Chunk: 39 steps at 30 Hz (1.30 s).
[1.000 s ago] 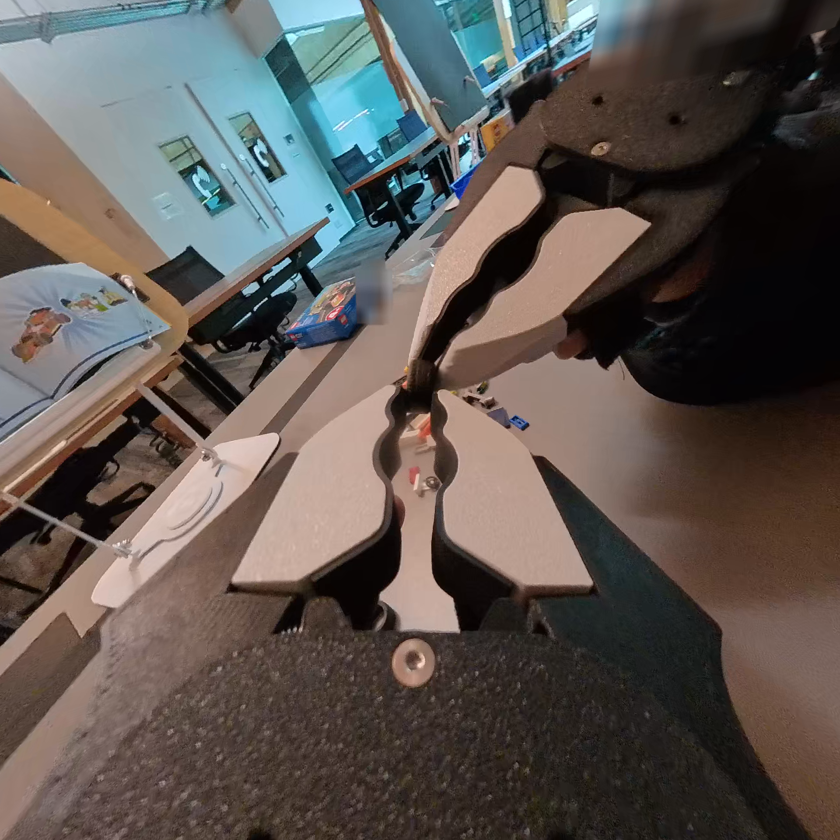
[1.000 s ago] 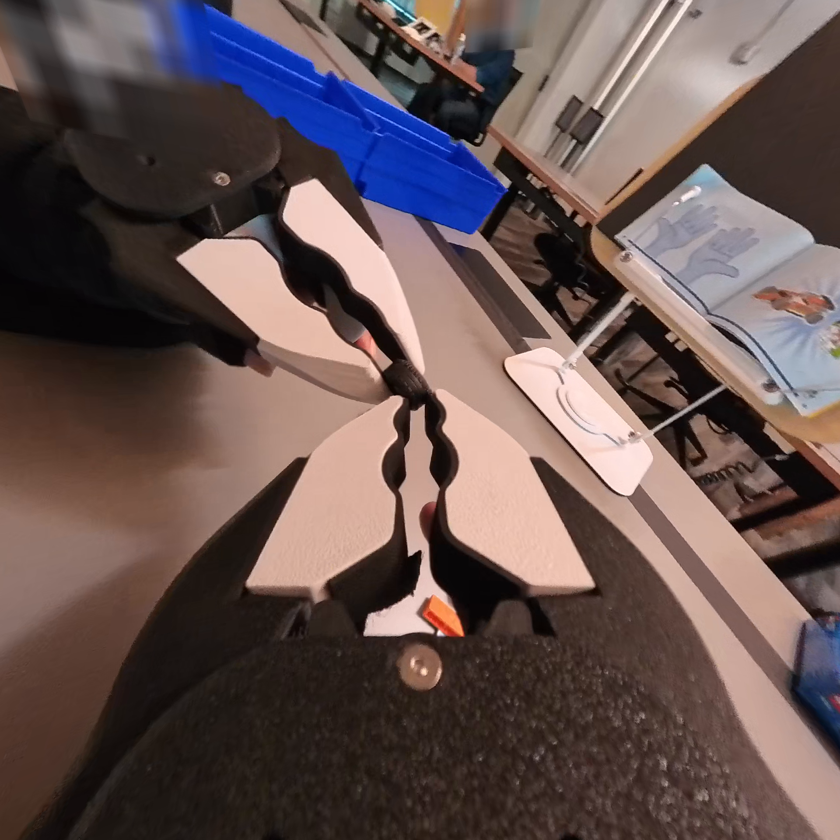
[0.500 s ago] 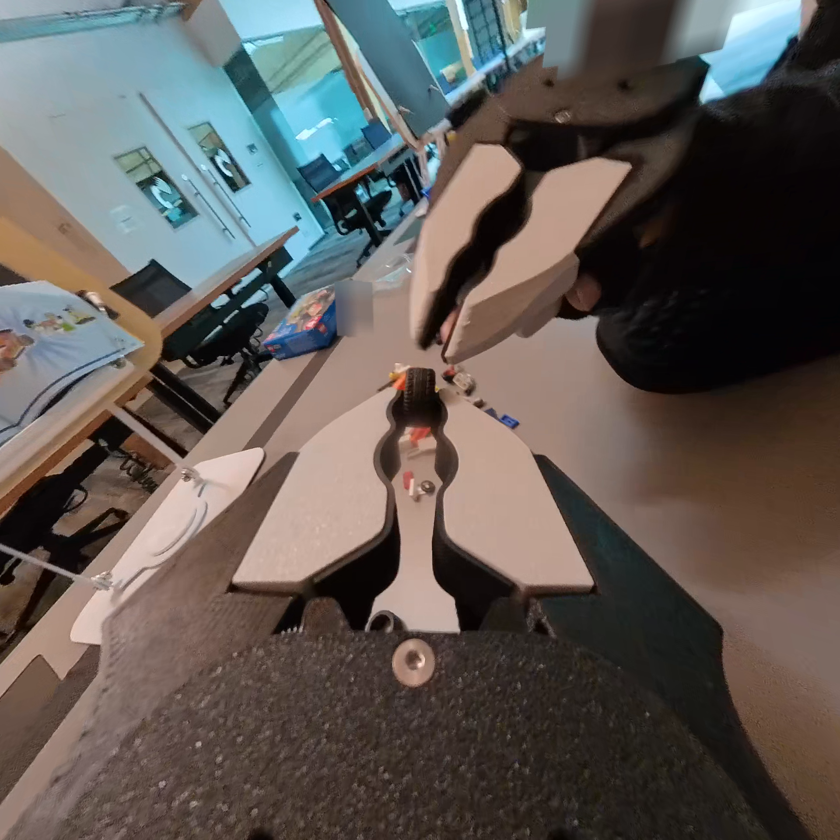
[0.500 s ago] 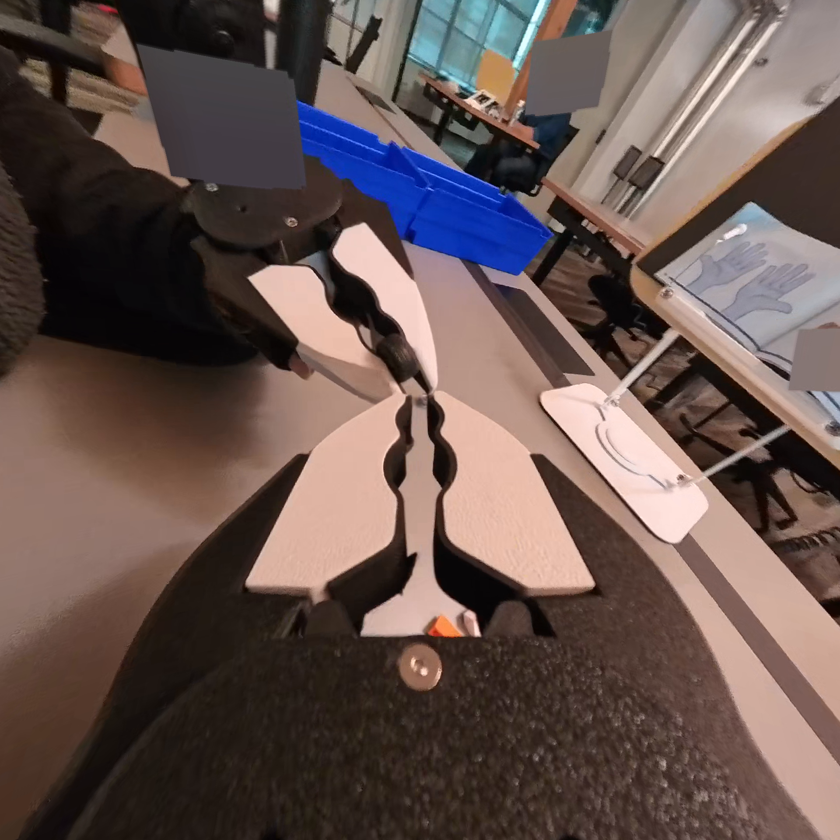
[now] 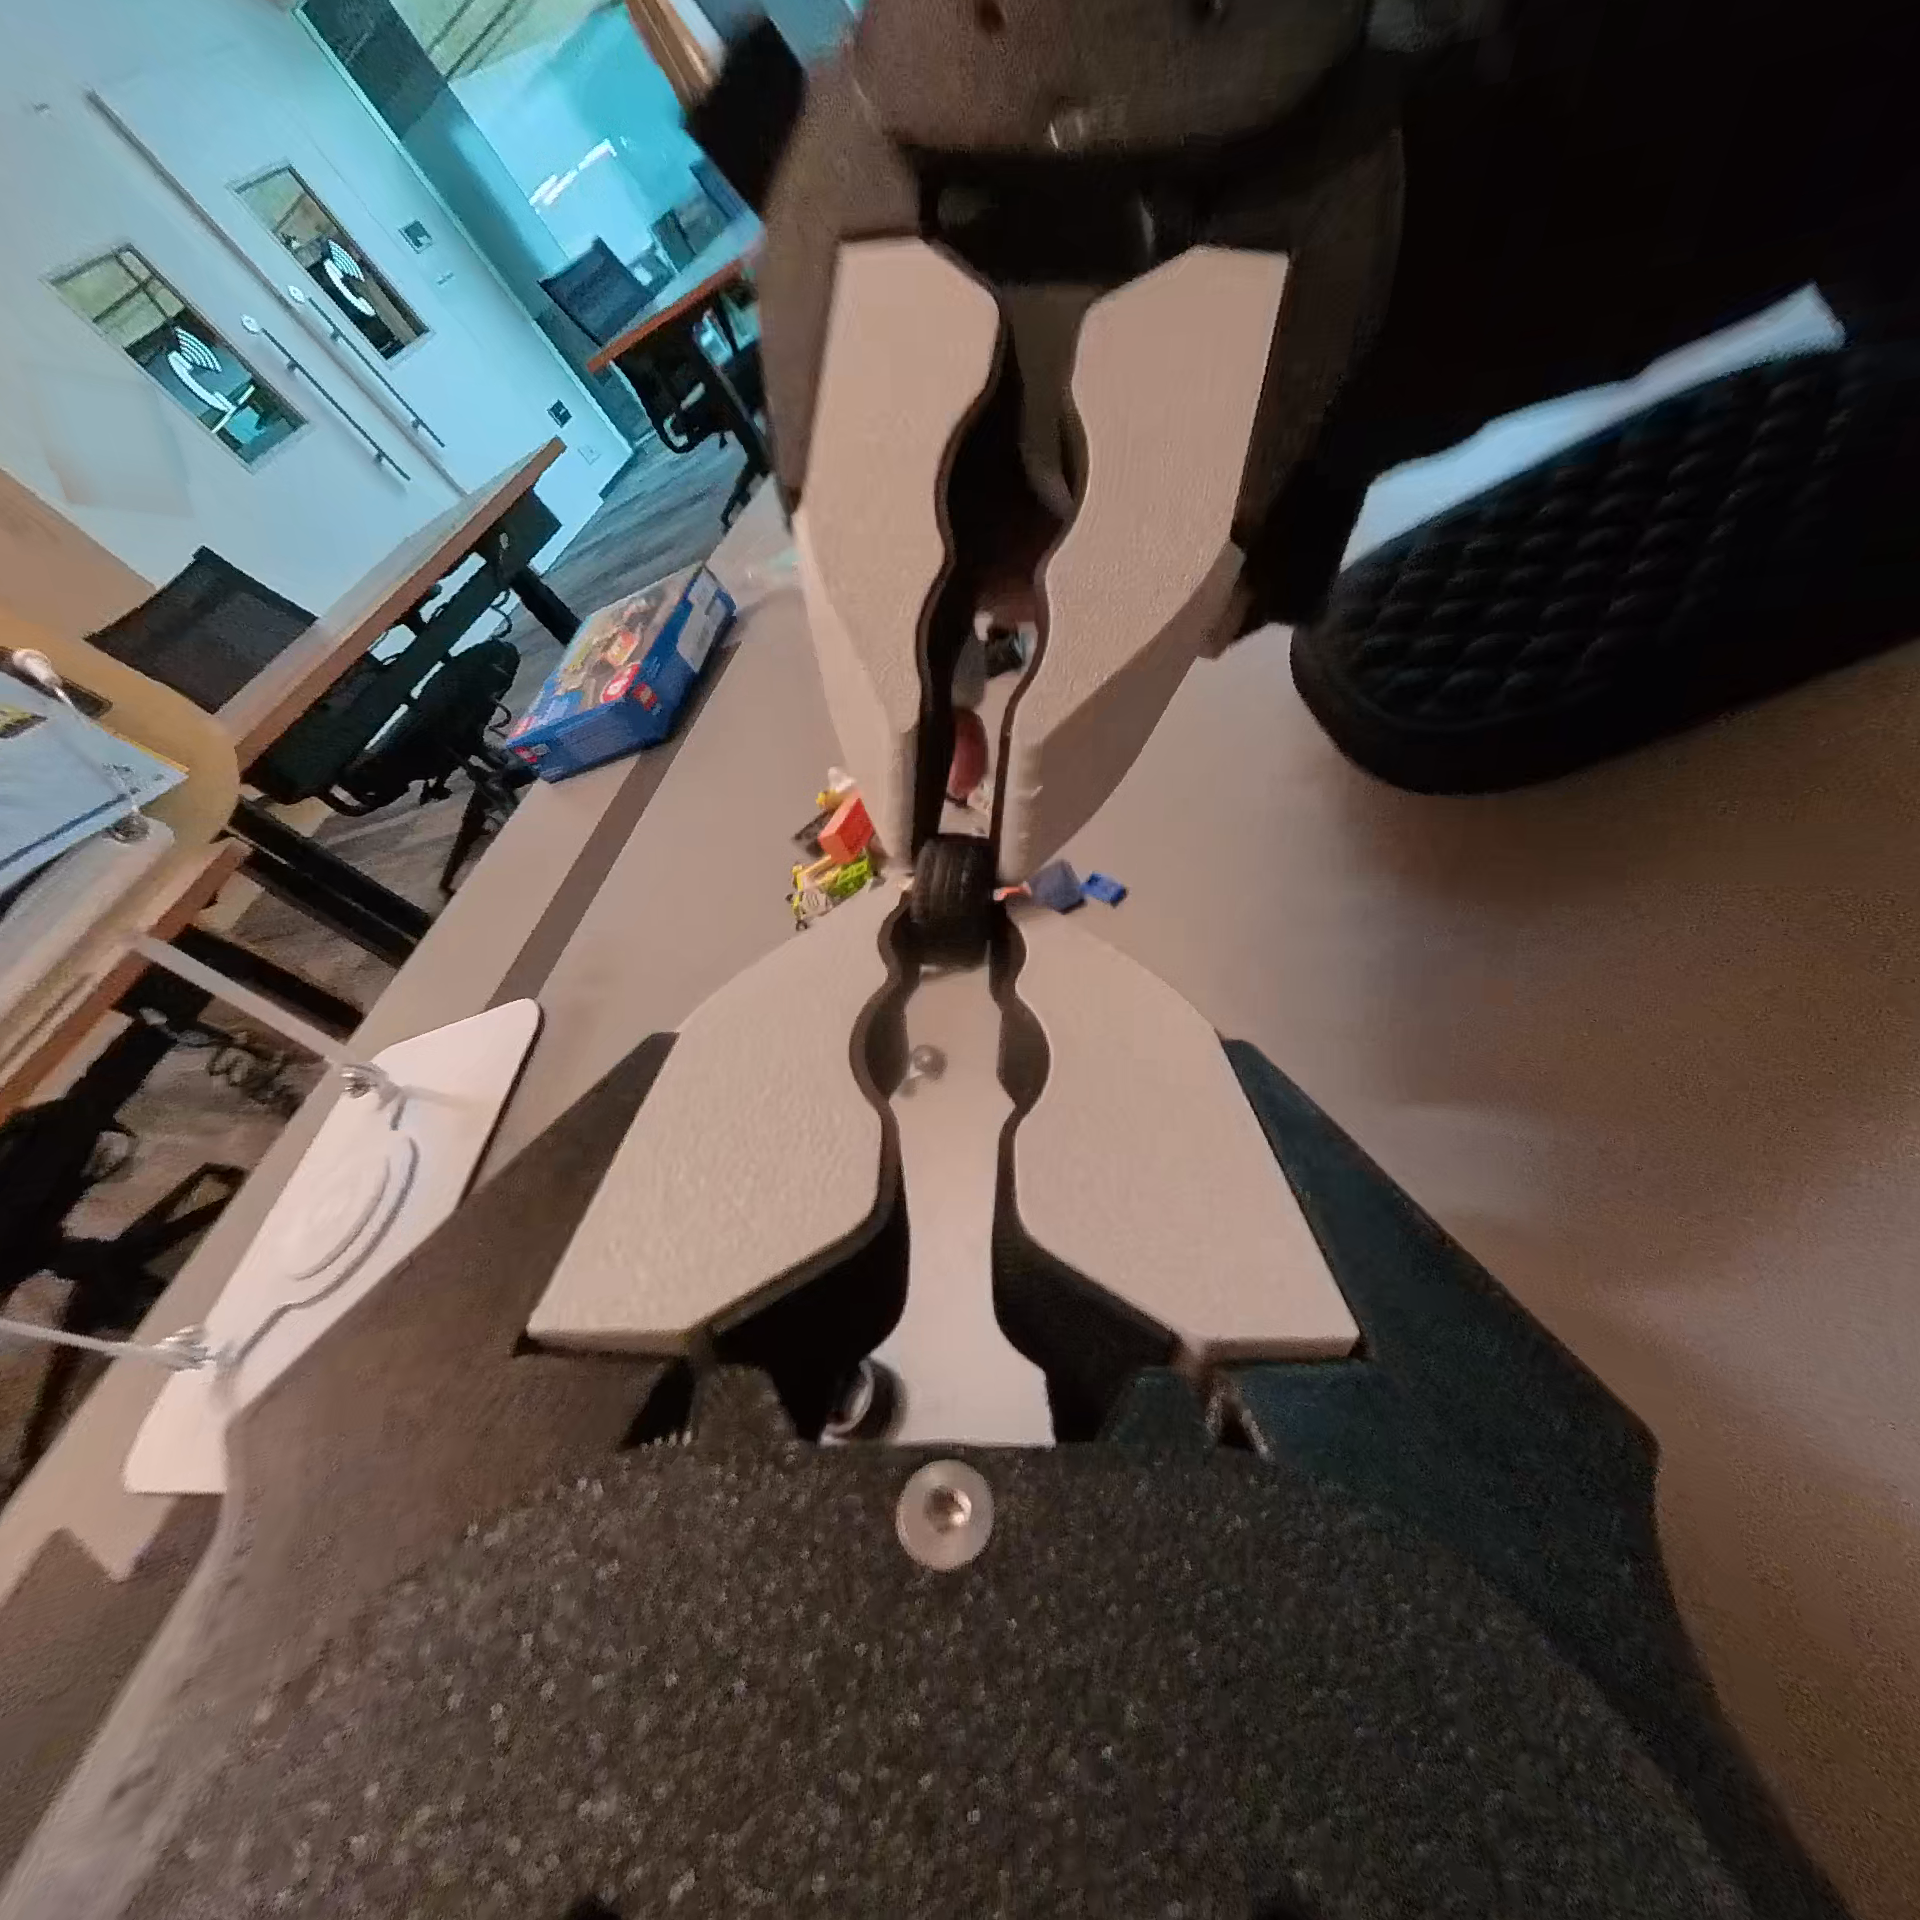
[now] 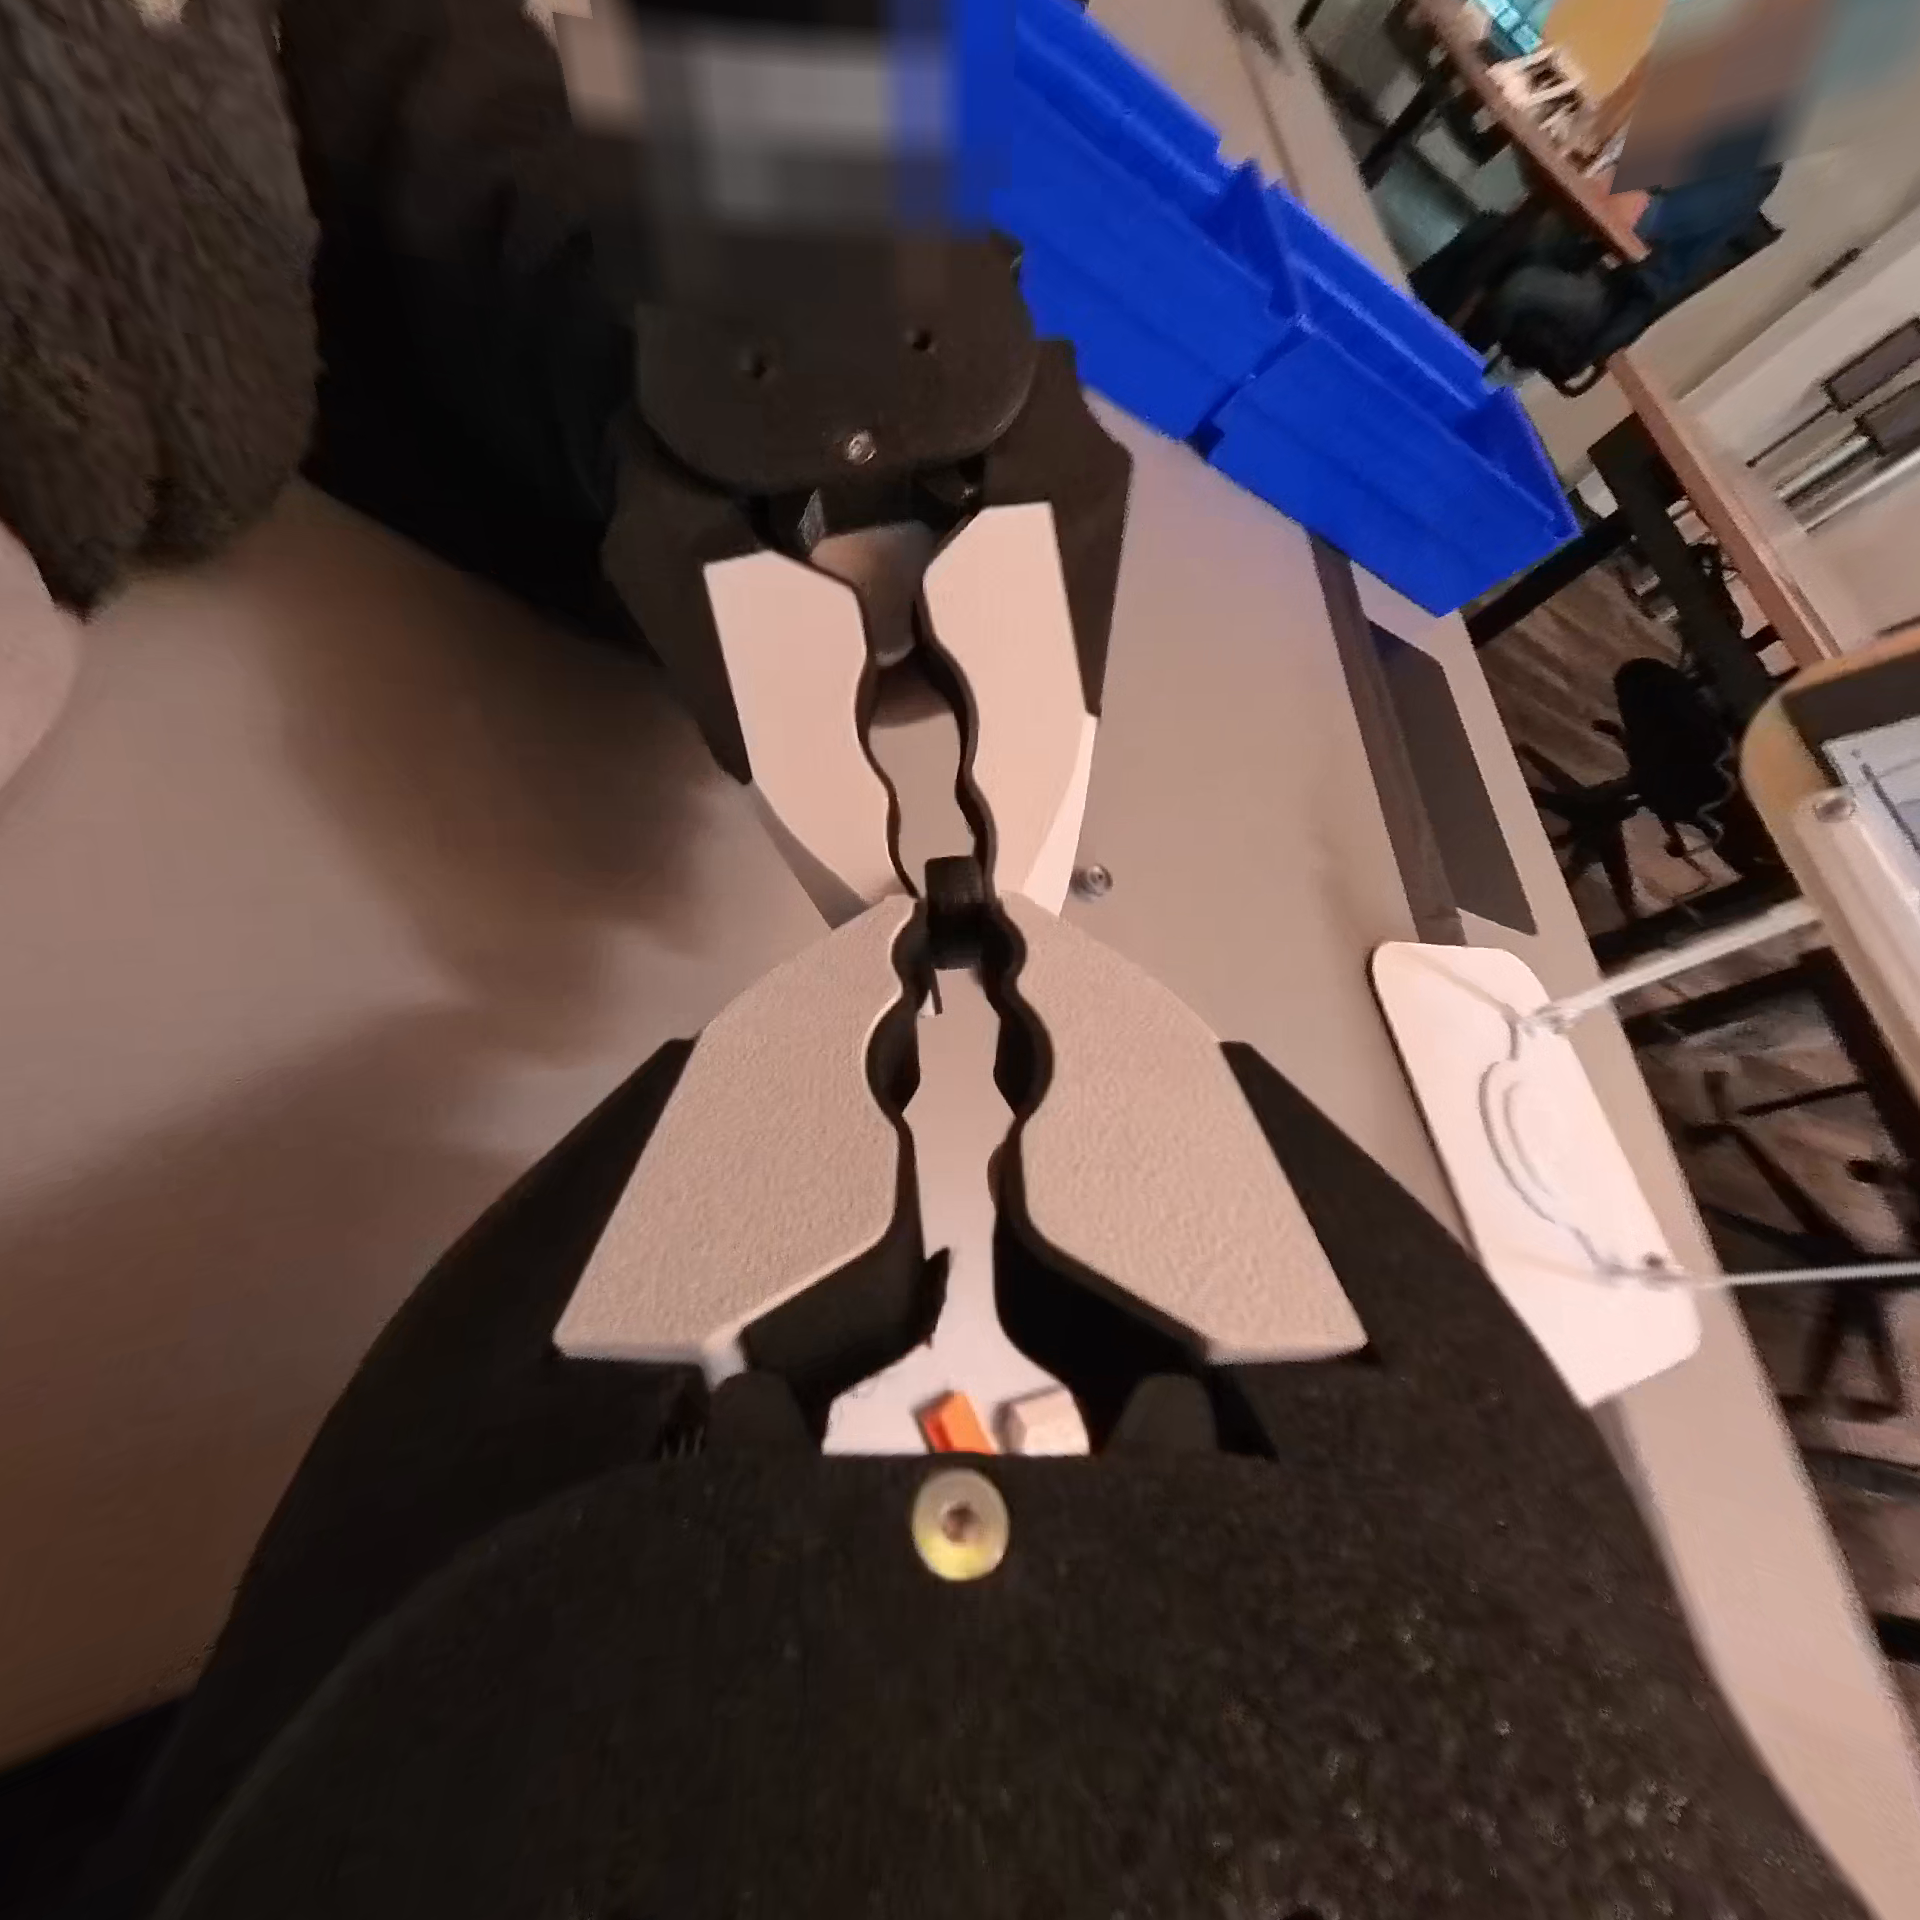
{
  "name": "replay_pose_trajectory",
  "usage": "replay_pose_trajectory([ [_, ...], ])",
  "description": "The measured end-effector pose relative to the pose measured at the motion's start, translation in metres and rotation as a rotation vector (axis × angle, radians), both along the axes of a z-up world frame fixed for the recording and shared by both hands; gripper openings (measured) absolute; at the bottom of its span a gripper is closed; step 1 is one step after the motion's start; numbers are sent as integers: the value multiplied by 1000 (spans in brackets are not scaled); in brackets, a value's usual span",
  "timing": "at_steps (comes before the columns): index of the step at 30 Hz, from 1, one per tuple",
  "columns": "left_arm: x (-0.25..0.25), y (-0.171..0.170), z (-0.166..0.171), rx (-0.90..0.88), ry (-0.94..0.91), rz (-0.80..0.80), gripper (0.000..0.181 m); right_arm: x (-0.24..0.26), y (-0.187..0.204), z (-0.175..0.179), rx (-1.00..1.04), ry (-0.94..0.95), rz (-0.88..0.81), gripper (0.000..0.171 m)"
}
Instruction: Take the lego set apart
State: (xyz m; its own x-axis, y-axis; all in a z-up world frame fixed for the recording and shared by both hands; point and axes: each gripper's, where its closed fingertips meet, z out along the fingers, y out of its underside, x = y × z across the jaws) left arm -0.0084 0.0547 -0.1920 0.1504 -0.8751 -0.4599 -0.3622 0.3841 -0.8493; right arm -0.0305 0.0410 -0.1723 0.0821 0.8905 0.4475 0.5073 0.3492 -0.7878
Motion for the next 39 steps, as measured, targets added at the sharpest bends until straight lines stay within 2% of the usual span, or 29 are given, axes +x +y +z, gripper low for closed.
replay_pose_trajectory([
  [6, -5, -4, 26, -226, -202, -72, 13, 15, 6, 19, -342, 388, 6, 9],
  [13, -4, -11, 32, -317, -236, -120, 10, 14, 2, 19, -408, 468, 48, 9],
  [20, -4, -9, 35, -209, -238, -33, 10, 13, 5, 18, -193, 333, -18, 9],
  [27, -5, -4, 37, -112, -255, 73, 10, 10, 11, 23, -3, 332, -183, 9],
  [33, -5, -1, 38, -70, -260, 133, 9, 10, 16, 22, 40, 352, -308, 9],
  [39, -6, 0, 41, -57, -280, 160, 8, 11, 18, 23, 14, 388, -365, 9],
])
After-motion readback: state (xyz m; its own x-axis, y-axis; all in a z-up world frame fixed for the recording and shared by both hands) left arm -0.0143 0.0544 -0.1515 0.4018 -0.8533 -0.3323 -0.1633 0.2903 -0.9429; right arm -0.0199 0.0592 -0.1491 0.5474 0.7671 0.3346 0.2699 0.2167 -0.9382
